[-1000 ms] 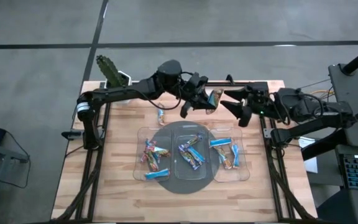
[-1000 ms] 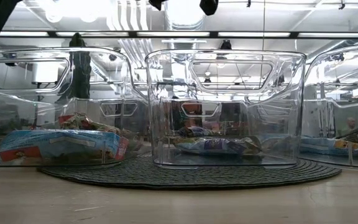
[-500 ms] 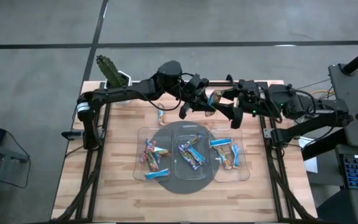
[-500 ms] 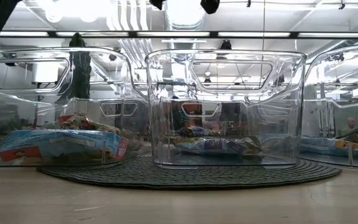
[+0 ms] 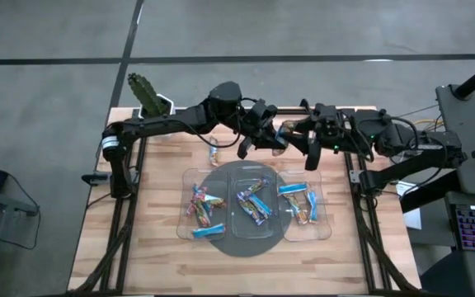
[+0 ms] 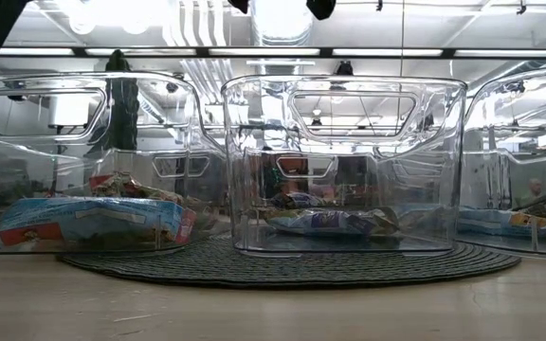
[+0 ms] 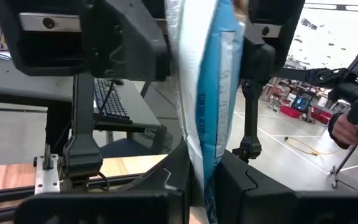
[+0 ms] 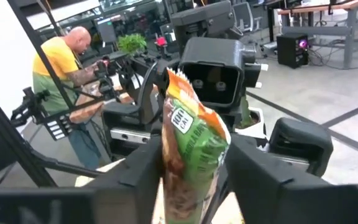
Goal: Pick and place Granola Bars by type
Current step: Put the yellow granola bar into the right transparent bin
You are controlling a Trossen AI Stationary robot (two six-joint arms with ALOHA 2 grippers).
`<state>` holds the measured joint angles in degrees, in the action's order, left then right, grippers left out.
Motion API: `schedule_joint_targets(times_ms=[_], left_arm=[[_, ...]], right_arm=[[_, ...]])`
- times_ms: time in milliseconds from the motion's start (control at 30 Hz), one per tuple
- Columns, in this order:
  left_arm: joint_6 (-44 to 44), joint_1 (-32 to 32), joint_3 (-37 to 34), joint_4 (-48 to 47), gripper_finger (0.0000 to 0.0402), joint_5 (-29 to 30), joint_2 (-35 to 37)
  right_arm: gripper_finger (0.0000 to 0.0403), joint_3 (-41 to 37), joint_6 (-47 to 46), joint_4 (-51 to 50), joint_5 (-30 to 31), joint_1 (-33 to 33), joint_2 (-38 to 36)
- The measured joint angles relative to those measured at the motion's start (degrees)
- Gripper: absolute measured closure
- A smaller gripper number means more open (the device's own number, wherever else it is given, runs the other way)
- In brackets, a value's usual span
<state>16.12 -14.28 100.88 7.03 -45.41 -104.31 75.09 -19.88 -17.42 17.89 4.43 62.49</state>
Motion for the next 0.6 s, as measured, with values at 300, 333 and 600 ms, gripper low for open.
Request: schedule_joint_targets(times_ms=[300, 333, 600], left_arm=[[1.44, -0.12, 0.00, -0.09, 0.0373, 0.23, 0.00], [1.98, -0.18, 0.00, -0.11, 0.0369, 0.16, 0.00], [2.87, -0.84, 0.76, -1.75, 0.0288, -0.62, 0.42]], right_arm=[[0.0362, 0.00, 0.51, -0.75, -0.16, 0.00, -0.24], [0.0365, 0.12, 0.50, -1.29, -0.15, -0.10, -0.30], [0.0363, 2.15, 0.18, -9.67, 0.09, -0.83, -2.43]])
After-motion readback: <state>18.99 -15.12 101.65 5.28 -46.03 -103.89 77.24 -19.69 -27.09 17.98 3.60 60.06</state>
